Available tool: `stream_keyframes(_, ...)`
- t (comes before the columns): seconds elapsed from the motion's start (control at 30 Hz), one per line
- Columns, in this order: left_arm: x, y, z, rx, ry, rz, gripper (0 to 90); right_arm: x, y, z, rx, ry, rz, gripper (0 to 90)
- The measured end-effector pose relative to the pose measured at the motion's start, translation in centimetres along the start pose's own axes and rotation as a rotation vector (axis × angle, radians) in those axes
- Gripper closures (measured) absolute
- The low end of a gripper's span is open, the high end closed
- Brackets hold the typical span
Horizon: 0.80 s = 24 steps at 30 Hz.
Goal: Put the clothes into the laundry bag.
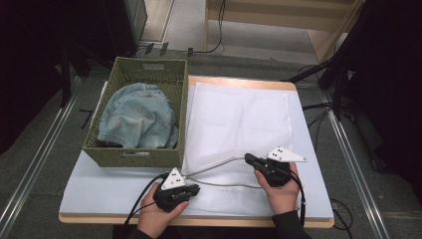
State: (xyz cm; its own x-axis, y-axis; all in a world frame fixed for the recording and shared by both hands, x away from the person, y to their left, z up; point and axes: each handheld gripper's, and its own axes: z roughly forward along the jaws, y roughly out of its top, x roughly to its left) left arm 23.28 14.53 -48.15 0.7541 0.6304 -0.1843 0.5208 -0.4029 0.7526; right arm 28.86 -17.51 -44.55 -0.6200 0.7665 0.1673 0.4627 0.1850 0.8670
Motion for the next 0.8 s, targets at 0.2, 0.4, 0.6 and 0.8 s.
stream_keyframes(0.2, 0.0, 0.0, 0.0, 0.0, -0.004, -0.001, 84.7, -1.9, -2.3, 2.6, 0.1, 0.038, 0.064, 84.5)
stream_keyframes(0.4, 0.1, 0.0, 0.0, 0.0, -0.01, -0.001, 84.0, -2.1, -2.7, 2.6, 0.096, 0.049, 0.062, 68.3)
stream_keyframes(0.6, 0.1, 0.0, 0.0, 0.0, -0.014, -0.002, 83.4, -1.3, -2.9, 2.6, 0.172, 0.037, -0.077, 40.7)
stream_keyframes(0.8, 0.2, 0.0, 0.0, 0.0, -0.017, -0.003, 83.3, -0.9, -3.1, 2.6, 0.223, -0.008, -0.169, 51.7)
